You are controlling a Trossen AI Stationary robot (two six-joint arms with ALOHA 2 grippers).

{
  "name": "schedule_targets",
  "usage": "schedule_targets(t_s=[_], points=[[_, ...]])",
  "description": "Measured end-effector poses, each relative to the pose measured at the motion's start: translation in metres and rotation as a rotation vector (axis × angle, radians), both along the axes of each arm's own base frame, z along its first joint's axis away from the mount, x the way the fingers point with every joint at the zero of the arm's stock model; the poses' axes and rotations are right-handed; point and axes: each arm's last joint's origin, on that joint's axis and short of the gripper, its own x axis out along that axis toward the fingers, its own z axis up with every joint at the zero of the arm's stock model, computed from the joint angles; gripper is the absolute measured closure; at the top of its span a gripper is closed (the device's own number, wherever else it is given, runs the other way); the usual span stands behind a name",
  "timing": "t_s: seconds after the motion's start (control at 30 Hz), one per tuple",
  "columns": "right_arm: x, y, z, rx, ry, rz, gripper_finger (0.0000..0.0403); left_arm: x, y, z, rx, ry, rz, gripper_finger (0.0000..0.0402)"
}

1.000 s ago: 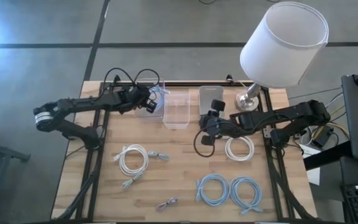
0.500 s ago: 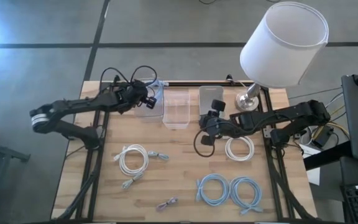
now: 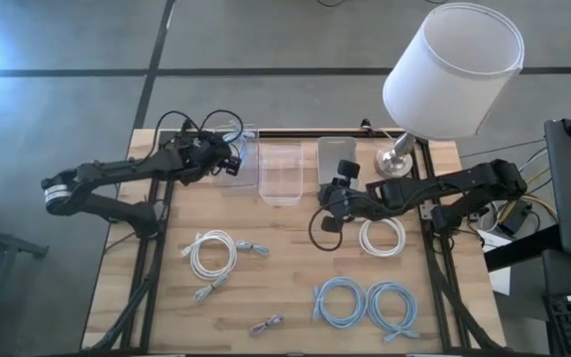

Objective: Pick & Place USB Port
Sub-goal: Put the top blue hdmi cable into the left transparent bin, then put the left blue hdmi cable into the left transparent bin

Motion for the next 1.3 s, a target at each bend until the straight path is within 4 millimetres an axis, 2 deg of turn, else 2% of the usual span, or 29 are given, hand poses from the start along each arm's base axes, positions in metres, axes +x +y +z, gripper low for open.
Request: schedule_targets(t_s=[0.2,0.4,0.87,1.07,1.3], points=[[0.001,0.000,0.001,-0.003,-0.008,0.005,0.0309,0.006,0.003,-0.017,-0.019,0.026,-0.003,0.0366],[0.001,0.000,0.001,-0.006,-0.007,0.008,0.0314,0.016,0.009,-0.024,0.002,0.039,-0.026,0.0333],[0.001,0.000,0.001,-0.020,0.003,0.023,0.0300,0.011,0.027,-0.020,0.069,0.237,-0.135,0.0237],[0.001,0.000,0.001,-0.017,-0.001,0.019,0.0305,0.012,0.027,-0.013,0.091,0.246,-0.160,0.0214],[0.000,0.001,-0.005,0.054,-0.024,-0.016,0.0308,0.012,0.020,0.017,0.146,0.185,-0.262,0.0213]])
